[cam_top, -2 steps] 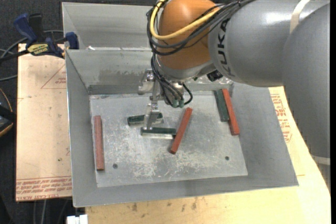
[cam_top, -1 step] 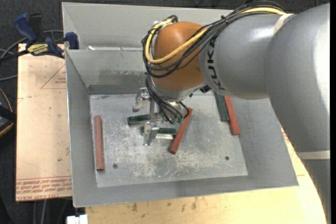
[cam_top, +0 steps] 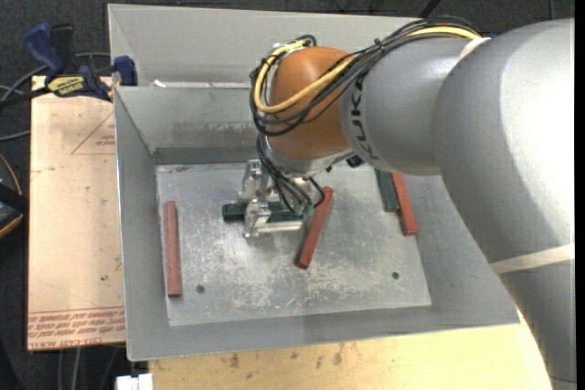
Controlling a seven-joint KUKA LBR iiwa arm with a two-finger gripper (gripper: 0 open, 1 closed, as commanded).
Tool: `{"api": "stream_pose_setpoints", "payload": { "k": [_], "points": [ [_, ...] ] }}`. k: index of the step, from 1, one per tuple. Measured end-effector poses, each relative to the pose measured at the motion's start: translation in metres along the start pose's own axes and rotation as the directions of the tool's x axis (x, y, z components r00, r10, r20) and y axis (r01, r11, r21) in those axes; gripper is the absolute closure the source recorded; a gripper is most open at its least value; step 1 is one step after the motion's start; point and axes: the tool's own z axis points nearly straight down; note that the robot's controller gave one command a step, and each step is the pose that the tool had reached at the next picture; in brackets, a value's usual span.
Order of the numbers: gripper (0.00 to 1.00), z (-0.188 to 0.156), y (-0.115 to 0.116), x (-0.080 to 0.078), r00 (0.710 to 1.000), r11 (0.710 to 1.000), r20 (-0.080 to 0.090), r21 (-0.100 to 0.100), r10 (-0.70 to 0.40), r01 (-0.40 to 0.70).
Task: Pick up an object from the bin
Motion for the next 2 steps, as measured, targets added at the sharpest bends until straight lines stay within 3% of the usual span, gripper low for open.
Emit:
{"api": "stream_pose_setpoints", "payload": {
  "k": [1,2],
  "points": [
    [1.0,0.0,0.0,0.0,1.0,1.0,0.0,0.0,0.0,0.0],
    [1.0,-0.213,0.005,-0.005,0.993,0.993,-0.008,0.004,-0.114,0.114]
  ]
}}
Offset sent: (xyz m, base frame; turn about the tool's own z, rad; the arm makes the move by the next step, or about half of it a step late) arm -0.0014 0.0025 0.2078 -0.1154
